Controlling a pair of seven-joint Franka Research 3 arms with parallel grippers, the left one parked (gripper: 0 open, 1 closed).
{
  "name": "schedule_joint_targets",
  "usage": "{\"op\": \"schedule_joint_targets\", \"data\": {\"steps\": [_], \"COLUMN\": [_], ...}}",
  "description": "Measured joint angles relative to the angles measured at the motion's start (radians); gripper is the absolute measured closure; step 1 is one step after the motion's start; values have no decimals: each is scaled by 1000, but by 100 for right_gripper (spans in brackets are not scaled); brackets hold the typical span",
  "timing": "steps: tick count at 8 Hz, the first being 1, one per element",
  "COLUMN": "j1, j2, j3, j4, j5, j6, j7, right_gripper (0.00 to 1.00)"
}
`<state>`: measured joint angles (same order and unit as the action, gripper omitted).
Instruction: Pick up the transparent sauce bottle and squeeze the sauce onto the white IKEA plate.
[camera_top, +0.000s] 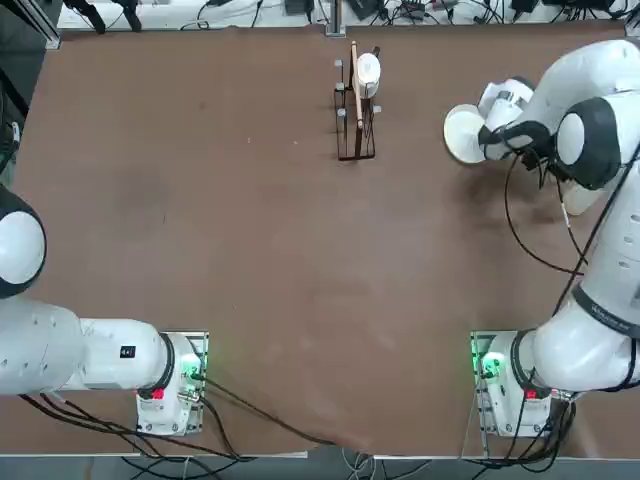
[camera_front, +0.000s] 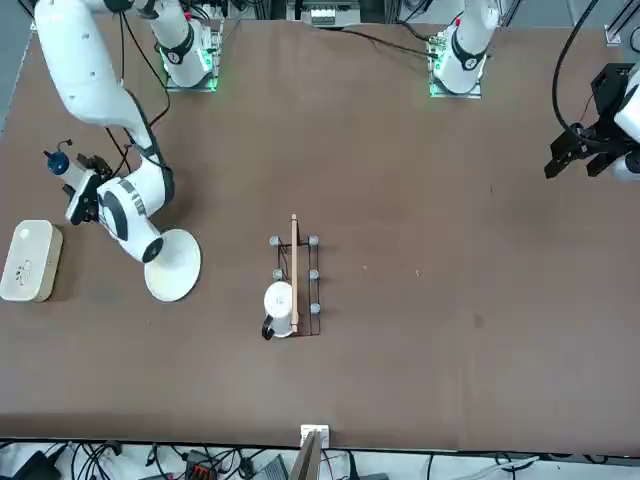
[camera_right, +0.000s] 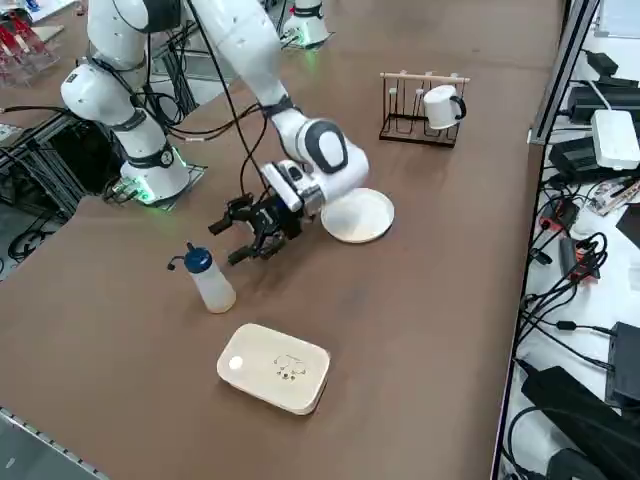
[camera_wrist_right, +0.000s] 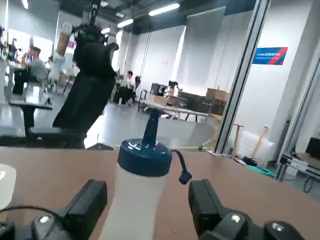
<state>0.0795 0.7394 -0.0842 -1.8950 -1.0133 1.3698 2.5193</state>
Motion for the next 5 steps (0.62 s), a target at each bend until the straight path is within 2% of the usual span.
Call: {"op": "schedule_joint_targets", "data": {"steps": [2, 5], "j1": [-33, -56], "j2": [49, 55], "j3": [-1, -1], "j4": [0, 0], "j5": [-30, -64], "j6": [31, 60], "j7": [85, 138], "right_gripper": [0, 0]}}
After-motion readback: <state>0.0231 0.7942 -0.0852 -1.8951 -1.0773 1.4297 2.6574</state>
